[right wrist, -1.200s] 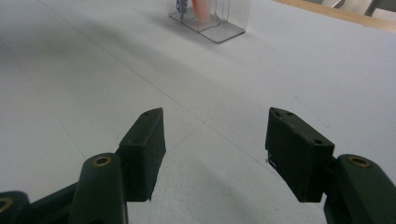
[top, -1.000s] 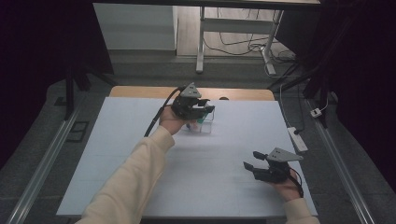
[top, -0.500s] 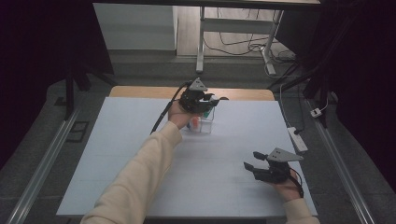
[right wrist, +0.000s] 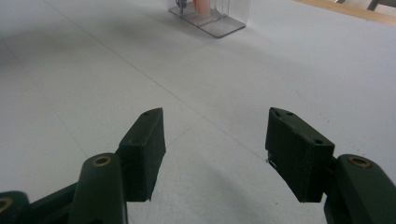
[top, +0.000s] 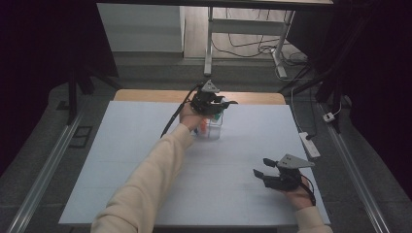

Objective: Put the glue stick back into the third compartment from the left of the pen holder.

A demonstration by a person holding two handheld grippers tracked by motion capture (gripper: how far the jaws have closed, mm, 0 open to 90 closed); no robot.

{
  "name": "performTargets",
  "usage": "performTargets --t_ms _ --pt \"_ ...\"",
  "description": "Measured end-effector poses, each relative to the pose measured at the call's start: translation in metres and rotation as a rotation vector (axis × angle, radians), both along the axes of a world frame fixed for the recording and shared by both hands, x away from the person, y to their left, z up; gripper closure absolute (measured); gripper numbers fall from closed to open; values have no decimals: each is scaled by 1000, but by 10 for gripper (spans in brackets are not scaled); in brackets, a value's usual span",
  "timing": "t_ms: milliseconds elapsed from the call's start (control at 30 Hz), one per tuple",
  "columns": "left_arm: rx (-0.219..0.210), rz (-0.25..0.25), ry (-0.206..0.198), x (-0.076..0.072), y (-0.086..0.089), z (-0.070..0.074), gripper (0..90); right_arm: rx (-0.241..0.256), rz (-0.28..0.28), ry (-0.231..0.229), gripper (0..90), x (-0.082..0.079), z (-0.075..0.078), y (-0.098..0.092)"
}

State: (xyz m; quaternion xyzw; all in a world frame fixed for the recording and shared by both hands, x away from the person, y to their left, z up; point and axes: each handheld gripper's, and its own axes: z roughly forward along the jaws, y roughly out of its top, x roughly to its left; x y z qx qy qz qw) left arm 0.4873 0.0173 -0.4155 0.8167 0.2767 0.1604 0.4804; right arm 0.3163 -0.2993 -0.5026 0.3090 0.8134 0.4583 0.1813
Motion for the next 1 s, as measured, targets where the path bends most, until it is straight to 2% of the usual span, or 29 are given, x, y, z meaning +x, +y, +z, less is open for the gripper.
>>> performTargets --t_ms 100,200,333,433,567,700,833,1000 --pt "-8 5 20 2 1 -4 612 1 7 5 374 0 -1 1" --pt "-16 9 47 1 4 -5 510 -9 9 6 374 0 -2 2" --pt "-7 -10 47 -6 11 -3 485 -5 12 9 374 0 -2 2" --pt "-59 -24 55 -14 22 -2 463 -3 9 9 374 0 -2 2" --pt "-80 -18 68 -24 34 -1 443 10 2 3 374 -1 0 -1" --pt "-40 -10 64 -37 43 0 396 13 -3 5 375 -1 0 -2" --pt "-42 -22 64 -53 51 -2 388 4 -4 6 374 0 0 -3" --pt "-21 -30 52 -70 60 -7 388 3 -7 6 374 0 0 -4"
